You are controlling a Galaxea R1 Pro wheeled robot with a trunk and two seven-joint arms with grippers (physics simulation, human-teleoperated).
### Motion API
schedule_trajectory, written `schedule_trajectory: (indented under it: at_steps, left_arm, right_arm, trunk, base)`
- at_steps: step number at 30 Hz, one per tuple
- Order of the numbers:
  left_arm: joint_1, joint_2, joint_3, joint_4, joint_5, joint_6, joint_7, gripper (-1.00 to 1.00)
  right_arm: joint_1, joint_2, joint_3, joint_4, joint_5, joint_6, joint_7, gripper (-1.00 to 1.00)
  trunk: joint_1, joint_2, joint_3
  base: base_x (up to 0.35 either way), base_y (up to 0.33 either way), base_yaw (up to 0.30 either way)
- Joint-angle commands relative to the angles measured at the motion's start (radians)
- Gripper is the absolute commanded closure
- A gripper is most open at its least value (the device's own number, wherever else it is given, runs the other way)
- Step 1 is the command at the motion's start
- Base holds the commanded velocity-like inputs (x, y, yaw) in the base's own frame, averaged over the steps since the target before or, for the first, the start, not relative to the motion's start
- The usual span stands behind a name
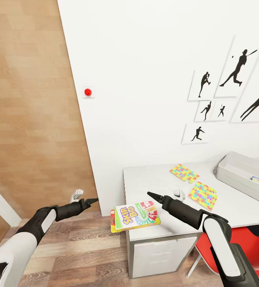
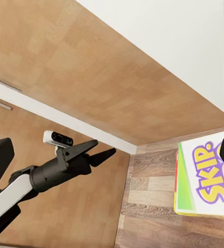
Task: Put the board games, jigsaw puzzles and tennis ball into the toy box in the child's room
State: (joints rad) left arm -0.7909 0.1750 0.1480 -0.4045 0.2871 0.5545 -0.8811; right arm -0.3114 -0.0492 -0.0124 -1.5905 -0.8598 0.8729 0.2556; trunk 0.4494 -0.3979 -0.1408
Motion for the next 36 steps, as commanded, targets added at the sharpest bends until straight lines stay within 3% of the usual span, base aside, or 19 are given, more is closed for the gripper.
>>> schedule_trajectory:
  at_steps: [1, 5, 13, 29, 36]
  left_arm:
    - [-0.001, 0.0, 0.002, 0.002, 0.004, 0.008, -0.004, -1.0]
    - [-0.001, 0.001, 0.003, 0.005, 0.005, 0.011, -0.03, -1.0]
    - [-0.001, 0.011, 0.004, 0.007, 0.005, 0.032, -0.143, -1.0]
    - [-0.001, 0.034, 0.004, 0.007, 0.005, 0.112, -0.169, -1.0]
    - [-0.001, 0.037, 0.005, 0.007, 0.005, 0.119, -0.19, -1.0]
  right_arm:
    - [-0.001, 0.0, -0.001, 0.0, 0.005, 0.005, 0.007, -1.0]
    - [-0.001, 0.0, -0.001, 0.0, 0.005, 0.005, 0.007, -1.0]
    - [-0.001, 0.001, 0.0, 0.0, 0.004, 0.005, 0.007, -1.0]
    - [-0.001, 0.001, 0.0, 0.0, 0.004, 0.006, 0.008, -1.0]
    - [-0.013, 0.024, 0.007, 0.0, 0.004, 0.022, -0.004, -1.0]
  trunk:
    - [0.001, -0.002, -0.002]
    - [0.008, -0.016, -0.008]
    - [0.039, -0.072, -0.033]
    - [0.1, -0.184, -0.084]
    - [0.127, -0.233, -0.106]
  base:
    - [0.0, 0.0, 0.0]
    - [0.0, 0.0, 0.0]
    - [0.0, 0.0, 0.0]
    - [0.0, 0.0, 0.0]
    - [0.0, 0.0, 0.0]
